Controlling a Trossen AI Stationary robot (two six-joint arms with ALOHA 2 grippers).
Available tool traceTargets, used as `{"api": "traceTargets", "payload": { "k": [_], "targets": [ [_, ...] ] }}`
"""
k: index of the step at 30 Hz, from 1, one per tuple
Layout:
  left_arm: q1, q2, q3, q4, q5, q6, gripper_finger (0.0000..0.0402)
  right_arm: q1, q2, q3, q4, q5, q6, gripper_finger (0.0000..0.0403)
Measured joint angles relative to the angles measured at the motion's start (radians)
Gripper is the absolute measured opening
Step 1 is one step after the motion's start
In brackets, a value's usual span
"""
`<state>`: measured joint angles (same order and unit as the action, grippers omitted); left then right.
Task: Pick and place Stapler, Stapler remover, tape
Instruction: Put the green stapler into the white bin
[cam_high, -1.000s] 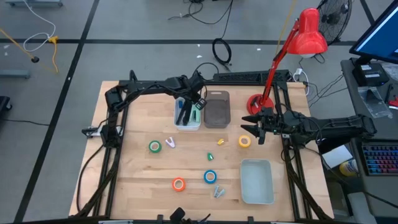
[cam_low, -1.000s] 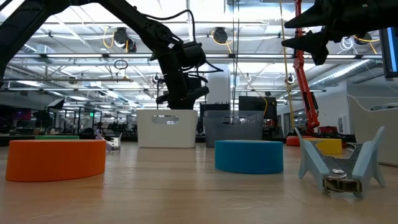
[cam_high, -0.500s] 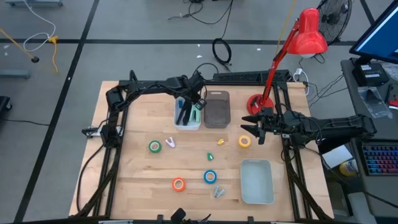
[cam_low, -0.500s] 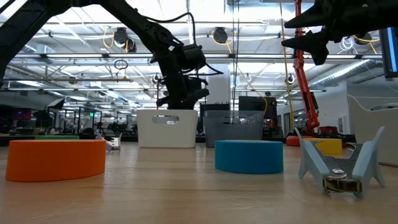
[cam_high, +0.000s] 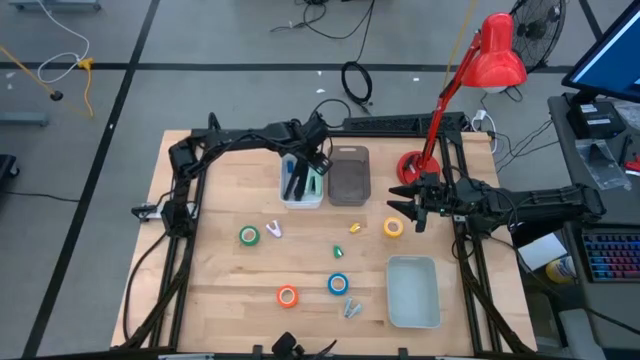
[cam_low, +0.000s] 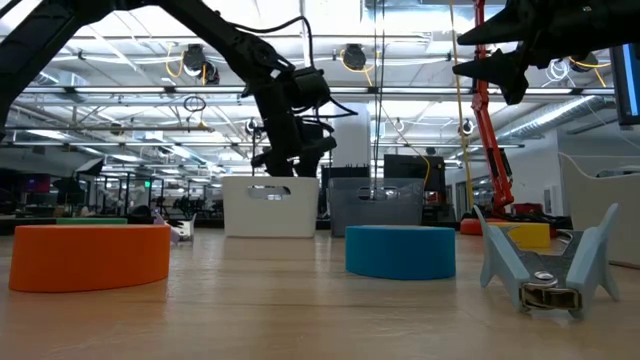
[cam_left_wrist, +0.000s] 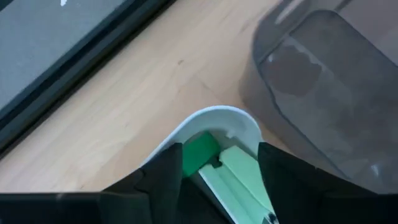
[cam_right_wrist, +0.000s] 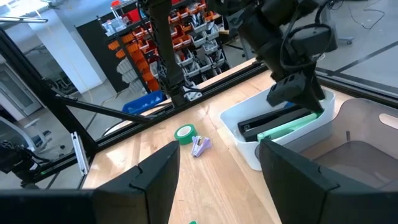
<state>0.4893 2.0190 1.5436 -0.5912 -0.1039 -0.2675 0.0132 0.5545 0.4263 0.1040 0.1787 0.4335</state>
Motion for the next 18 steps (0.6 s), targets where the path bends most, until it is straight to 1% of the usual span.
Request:
{"api": "traceTargets", "payload": {
  "k": [4,8,10,14,18],
  "targets": [
    [0.009,-0.008,0.081,-0.114,0.007,-0.024,0.0231,0.000,0.000,0.000,0.000,0.000,0.000,0.0212],
    [-0.003,-0.039,0.184,-0.255,0.009,-0.024,0.0225,0.000,0.000,0.000,0.000,0.000,0.000,0.0212],
    [-0.022,-0.069,0.216,-0.288,0.034,-0.024,0.0219,0.000,0.000,0.000,0.000,0.000,0.000,0.0212],
    [-0.098,-0.141,0.221,-0.305,0.079,-0.021,0.0204,0.000,0.000,0.000,0.000,-0.001,0.000,0.0212],
    [-0.214,-0.182,0.221,-0.308,0.077,0.023,0.0189,0.000,0.000,0.000,-0.002,-0.001,-0.001,0.0212]
  ]
}}
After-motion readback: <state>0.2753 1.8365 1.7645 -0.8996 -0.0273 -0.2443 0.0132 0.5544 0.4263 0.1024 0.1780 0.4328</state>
